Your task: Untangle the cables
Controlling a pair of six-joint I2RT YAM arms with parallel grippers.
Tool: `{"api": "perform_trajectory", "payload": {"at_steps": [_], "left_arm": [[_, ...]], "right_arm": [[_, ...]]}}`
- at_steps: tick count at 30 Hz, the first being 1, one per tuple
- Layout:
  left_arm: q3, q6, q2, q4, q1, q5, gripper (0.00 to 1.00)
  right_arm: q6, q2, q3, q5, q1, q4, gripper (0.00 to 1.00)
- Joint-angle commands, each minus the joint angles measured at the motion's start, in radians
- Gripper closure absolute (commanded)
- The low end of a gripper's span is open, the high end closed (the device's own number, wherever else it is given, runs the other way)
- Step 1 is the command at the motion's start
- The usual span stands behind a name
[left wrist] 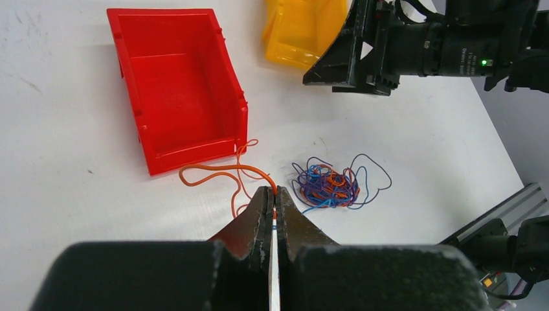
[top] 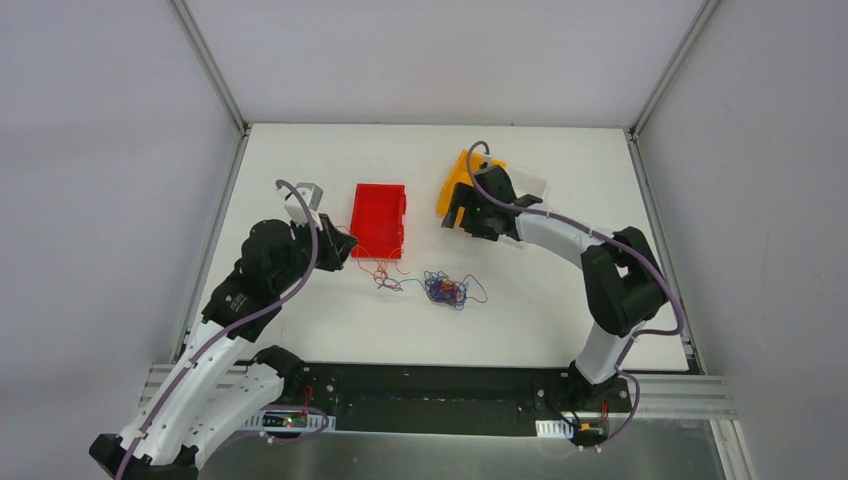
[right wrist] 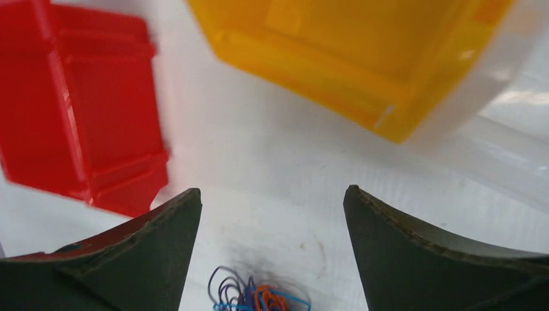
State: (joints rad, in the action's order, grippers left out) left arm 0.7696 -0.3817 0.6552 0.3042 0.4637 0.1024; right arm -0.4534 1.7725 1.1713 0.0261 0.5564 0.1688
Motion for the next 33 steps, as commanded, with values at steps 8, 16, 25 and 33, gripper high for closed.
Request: {"api": "perform_trajectory", "payload": {"at_steps": [8,16,25,33], "left_arm": [[-0.004,-0.050,0.058,-0.033,0.002,0.136,1.00],[-0.038,-0.074,0.004,-0.016,0.001,0.115,1.00],[-0.037,-0.080,-0.007,-0.005,0.001,0.101,1.00],[-0.004,-0.060,0.027,-0.005,0.001,0.099,1.00]], "right_arm": [[0.129,0.052,0.179,-0.210,0.157,0.022,0.17],[0.031,0.286,0.455,-0.314,0.214,-0.046,0.17],[0.023,0.483,0.797,-0.304,0.208,0.048,0.17],[0.089,0.194,0.466,-0.293,0.197,0.001,0.16]]}}
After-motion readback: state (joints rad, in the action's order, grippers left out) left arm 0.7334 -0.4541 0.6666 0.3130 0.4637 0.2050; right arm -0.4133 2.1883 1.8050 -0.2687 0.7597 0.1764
